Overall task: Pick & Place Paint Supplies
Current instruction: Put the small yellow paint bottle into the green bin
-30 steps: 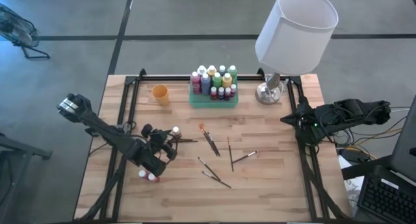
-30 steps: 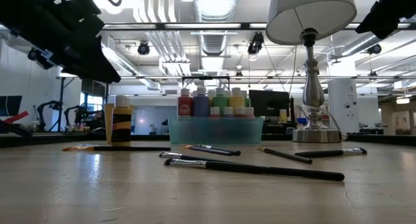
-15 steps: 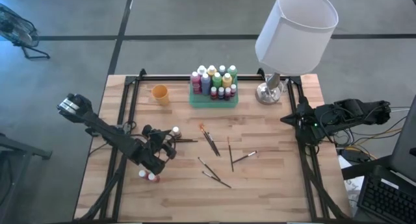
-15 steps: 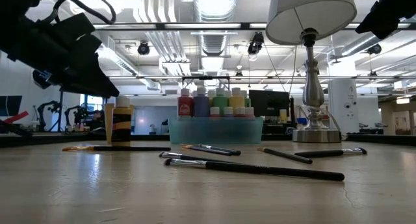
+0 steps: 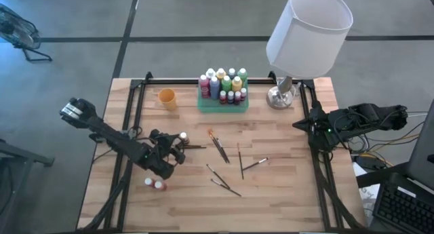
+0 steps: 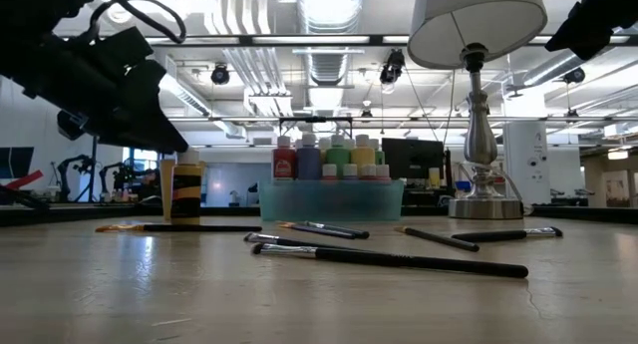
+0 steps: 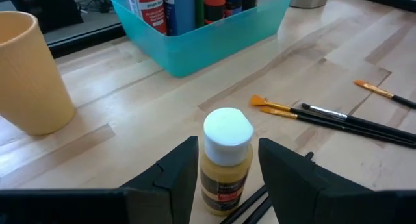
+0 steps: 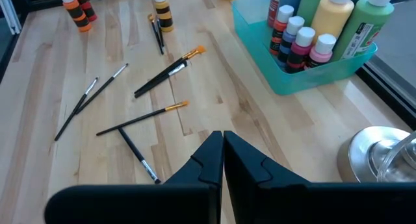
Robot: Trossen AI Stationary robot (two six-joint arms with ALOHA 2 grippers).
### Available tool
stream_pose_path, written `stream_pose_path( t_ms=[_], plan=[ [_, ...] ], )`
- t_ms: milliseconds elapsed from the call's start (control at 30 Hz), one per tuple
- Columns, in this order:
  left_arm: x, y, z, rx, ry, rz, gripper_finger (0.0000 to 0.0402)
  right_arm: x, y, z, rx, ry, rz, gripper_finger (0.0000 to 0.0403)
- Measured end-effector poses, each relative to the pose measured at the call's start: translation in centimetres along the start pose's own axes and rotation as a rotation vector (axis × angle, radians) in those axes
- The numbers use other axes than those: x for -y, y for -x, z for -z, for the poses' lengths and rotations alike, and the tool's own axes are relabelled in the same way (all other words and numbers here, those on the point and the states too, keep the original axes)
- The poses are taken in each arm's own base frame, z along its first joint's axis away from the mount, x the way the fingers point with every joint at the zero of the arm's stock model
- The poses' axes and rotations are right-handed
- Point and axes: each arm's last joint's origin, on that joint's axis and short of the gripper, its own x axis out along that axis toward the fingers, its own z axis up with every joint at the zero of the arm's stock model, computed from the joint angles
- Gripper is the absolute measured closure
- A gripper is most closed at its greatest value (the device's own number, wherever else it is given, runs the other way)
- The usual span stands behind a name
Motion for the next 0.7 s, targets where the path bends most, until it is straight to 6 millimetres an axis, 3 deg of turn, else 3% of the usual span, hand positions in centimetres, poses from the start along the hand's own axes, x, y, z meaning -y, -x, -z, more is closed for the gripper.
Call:
stream_pose_path(
  t_ms=[467, 700],
  plan=[
    [-0.29, -0.83, 0.04, 0.001, -0.006, -0.010, 0.0232, 0.00, 0.00, 0.00, 0.000, 0.001, 0.000, 0.0394],
    [-0.31, -0.94, -0.02, -0.001, 0.001, -0.013, 0.0183, 0.00, 0.00, 0.00, 0.000, 0.000, 0.000, 0.0394]
  ],
)
